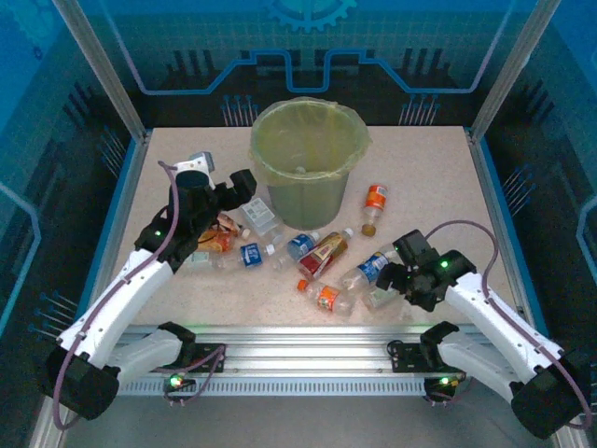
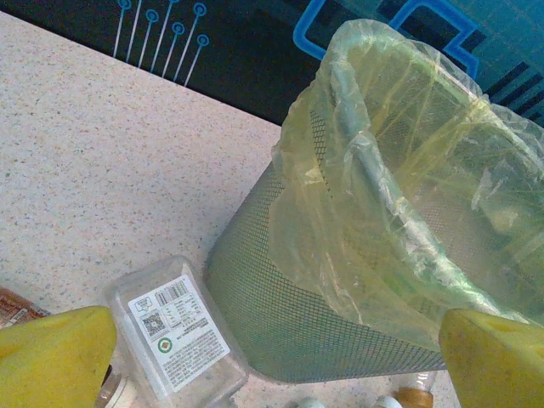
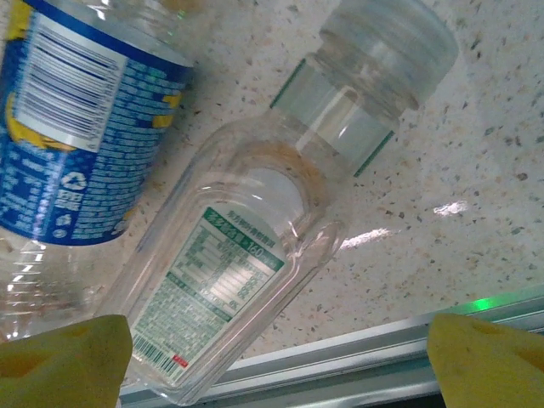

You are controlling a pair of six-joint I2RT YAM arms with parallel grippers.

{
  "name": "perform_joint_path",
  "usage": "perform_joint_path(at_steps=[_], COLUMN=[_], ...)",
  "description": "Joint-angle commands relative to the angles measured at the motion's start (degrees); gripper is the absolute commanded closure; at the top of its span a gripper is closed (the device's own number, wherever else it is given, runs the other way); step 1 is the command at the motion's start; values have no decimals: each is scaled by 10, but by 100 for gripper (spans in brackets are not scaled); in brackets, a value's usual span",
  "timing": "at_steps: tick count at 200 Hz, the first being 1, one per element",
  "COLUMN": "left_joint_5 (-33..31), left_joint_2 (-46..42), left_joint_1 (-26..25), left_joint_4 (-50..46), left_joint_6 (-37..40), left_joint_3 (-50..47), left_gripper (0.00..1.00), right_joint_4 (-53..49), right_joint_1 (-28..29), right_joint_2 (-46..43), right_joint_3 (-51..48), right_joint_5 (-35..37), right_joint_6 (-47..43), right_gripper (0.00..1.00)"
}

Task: Put the plastic bottles in the bin

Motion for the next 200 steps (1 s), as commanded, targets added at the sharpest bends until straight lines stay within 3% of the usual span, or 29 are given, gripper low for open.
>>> perform_joint_path(at_steps=[1, 111, 200], left_joint_5=[8, 13, 14], left_joint_2=[3, 15, 14], left_joint_1=[4, 4, 4], left_joint_4=[14, 18, 18], left_joint_6=[-8, -11, -12], left_joint_3=[-7, -9, -11], left_gripper=[1, 1, 1], right_joint_4=[40, 106, 108], right_joint_1=[-19, -32, -52], right_joint_2=[-5, 36, 48], right_joint_3=[-23, -53, -85], right_joint_5=[-39, -59, -35], right_joint_6=[17, 22, 9], right_gripper=[8, 7, 22])
